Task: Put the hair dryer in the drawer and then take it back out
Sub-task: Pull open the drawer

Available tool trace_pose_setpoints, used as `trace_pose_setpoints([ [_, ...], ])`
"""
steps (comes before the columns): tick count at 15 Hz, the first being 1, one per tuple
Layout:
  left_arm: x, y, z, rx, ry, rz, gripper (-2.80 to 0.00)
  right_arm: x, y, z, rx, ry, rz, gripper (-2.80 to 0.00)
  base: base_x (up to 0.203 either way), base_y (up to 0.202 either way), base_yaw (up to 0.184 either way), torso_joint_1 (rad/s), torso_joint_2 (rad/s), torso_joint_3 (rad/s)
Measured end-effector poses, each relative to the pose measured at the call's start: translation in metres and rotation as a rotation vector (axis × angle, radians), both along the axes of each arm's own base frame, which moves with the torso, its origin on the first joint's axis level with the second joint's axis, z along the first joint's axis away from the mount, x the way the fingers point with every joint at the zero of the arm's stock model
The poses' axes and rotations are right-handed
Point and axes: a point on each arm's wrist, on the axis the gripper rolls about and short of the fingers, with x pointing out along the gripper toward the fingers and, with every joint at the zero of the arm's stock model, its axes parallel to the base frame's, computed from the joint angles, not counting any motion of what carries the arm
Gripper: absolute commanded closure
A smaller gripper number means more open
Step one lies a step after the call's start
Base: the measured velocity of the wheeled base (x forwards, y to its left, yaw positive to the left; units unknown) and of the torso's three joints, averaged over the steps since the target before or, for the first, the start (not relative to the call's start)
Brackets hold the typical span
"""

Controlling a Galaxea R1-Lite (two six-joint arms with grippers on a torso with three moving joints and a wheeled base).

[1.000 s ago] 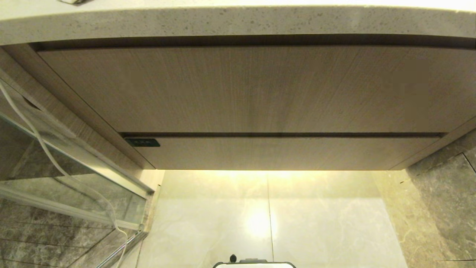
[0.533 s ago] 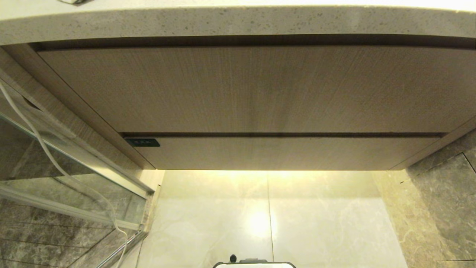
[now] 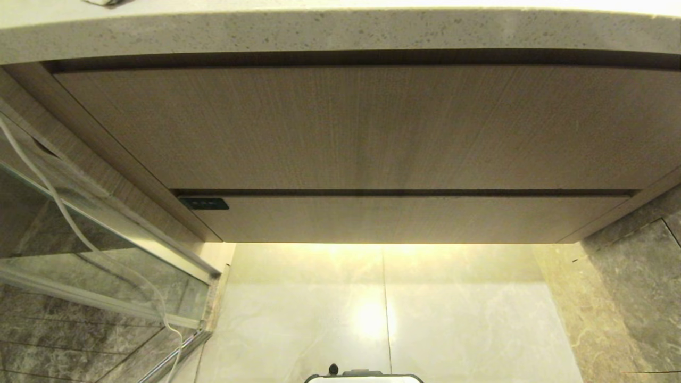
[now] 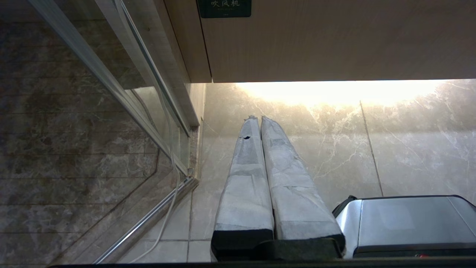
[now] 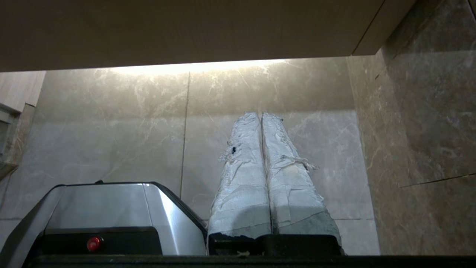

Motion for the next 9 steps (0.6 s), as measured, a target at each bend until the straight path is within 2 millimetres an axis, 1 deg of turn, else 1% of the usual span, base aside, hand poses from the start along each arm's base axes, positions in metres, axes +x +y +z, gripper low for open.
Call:
trace_pose_setpoints([
  [2, 0.000, 0.000, 0.000, 0.000, 0.000, 0.000, 0.00, -0.004, 0.000, 0.008, 0.004, -0.010, 0.000, 0.00, 0.000, 0.000, 0.000, 0.000, 0.00, 0.000],
  [3, 0.000, 0.000, 0.000, 0.000, 0.000, 0.000, 0.00, -0.008, 0.000, 0.019, 0.005, -0.024, 0.000, 0.00, 0.000, 0.000, 0.000, 0.000, 0.00, 0.000],
  [5, 0.000, 0.000, 0.000, 0.000, 0.000, 0.000, 0.00, -0.024, 0.000, 0.055, 0.012, -0.038, 0.002, 0.00, 0.000, 0.000, 0.000, 0.000, 0.00, 0.000],
  [6, 0.000, 0.000, 0.000, 0.000, 0.000, 0.000, 0.00, -0.030, 0.000, 0.076, 0.026, -0.018, 0.002, 0.00, 0.000, 0.000, 0.000, 0.000, 0.00, 0.000],
  [7, 0.000, 0.000, 0.000, 0.000, 0.000, 0.000, 0.00, -0.032, 0.000, 0.095, 0.043, 0.034, 0.008, 0.00, 0.000, 0.000, 0.000, 0.000, 0.00, 0.000],
  [8, 0.000, 0.000, 0.000, 0.000, 0.000, 0.000, 0.00, -0.029, 0.001, 0.112, 0.057, 0.102, 0.025, 0.00, 0.000, 0.000, 0.000, 0.000, 0.00, 0.000],
  [9, 0.000, 0.000, 0.000, -0.001, 0.000, 0.000, 0.00, -0.019, 0.001, 0.128, 0.067, 0.186, 0.047, 0.00, 0.000, 0.000, 0.000, 0.000, 0.00, 0.000],
])
